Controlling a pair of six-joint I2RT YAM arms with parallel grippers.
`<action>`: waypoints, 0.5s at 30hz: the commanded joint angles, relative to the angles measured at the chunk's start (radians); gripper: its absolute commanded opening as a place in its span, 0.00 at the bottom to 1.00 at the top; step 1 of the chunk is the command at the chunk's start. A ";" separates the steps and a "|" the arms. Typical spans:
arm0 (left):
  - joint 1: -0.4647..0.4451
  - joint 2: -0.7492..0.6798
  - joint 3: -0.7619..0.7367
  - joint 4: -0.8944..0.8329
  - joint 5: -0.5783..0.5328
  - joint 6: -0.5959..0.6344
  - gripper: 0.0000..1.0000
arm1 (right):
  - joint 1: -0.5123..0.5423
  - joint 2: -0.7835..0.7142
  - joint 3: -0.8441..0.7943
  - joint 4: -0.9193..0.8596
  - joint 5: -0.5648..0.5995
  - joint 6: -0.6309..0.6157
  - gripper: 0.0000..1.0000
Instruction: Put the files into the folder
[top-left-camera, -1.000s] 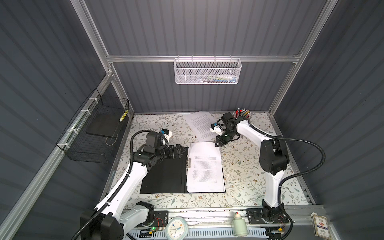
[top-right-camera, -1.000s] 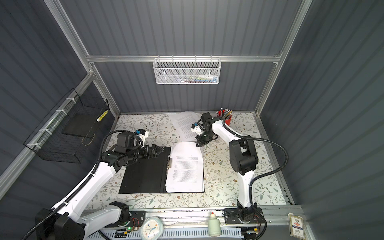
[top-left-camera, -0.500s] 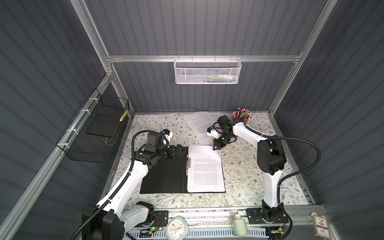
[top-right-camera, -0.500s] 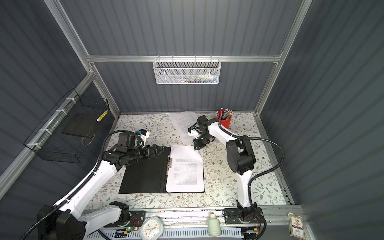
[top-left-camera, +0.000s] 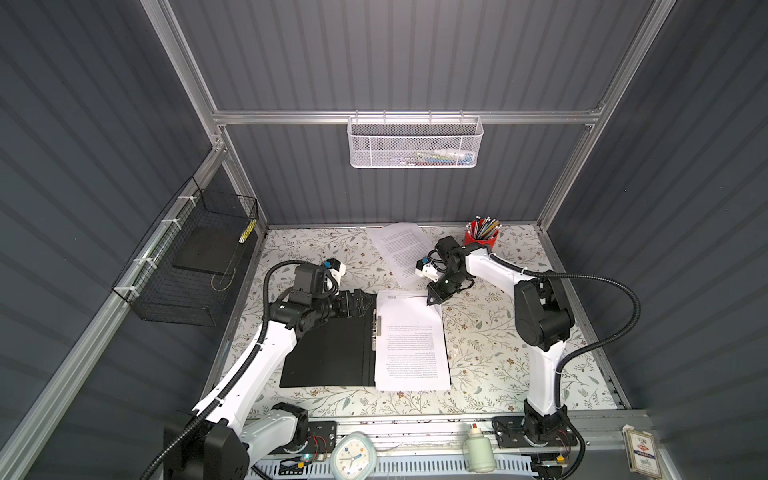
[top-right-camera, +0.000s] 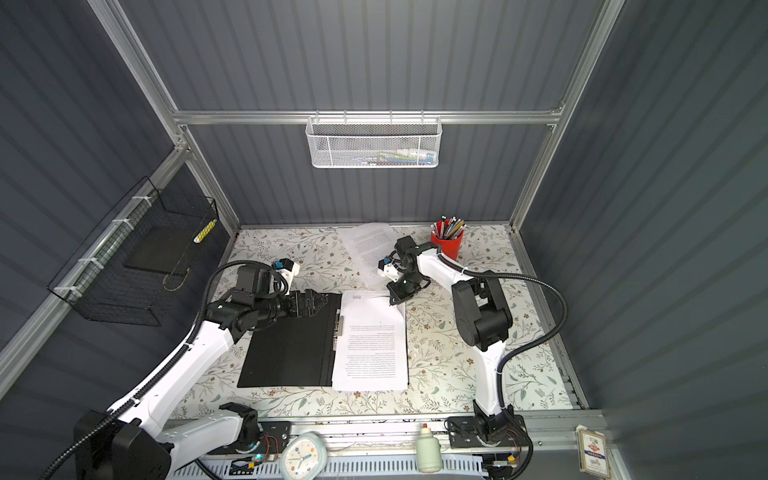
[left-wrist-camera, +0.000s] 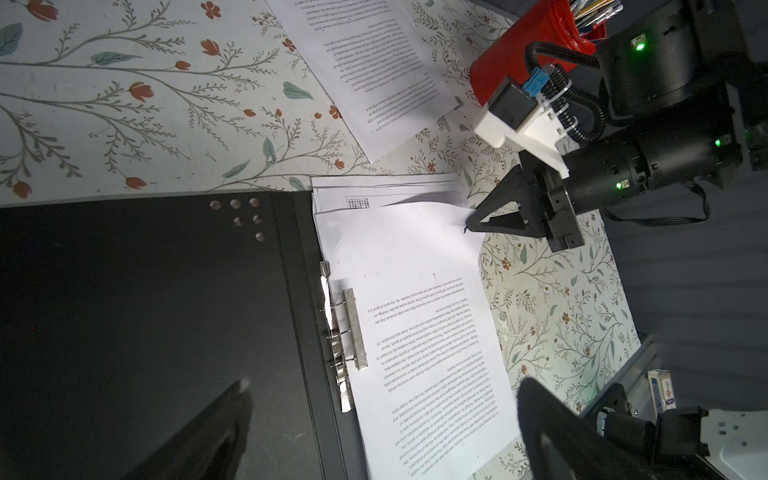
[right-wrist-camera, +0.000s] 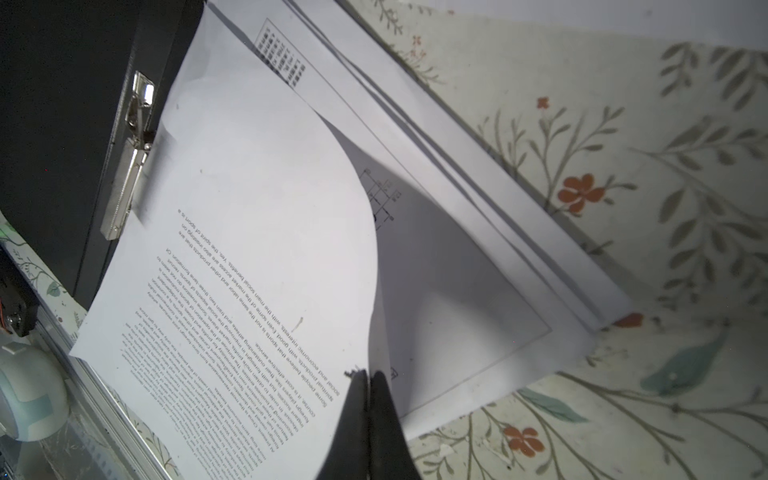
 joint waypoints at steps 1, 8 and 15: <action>0.005 -0.001 0.014 -0.014 0.018 0.005 1.00 | -0.010 0.024 0.053 0.001 -0.004 0.042 0.00; 0.005 0.006 0.017 -0.012 0.021 0.007 1.00 | -0.021 0.046 0.096 -0.007 -0.003 0.064 0.00; 0.005 0.020 0.023 -0.009 0.030 0.006 1.00 | -0.030 0.072 0.110 -0.019 0.001 0.092 0.00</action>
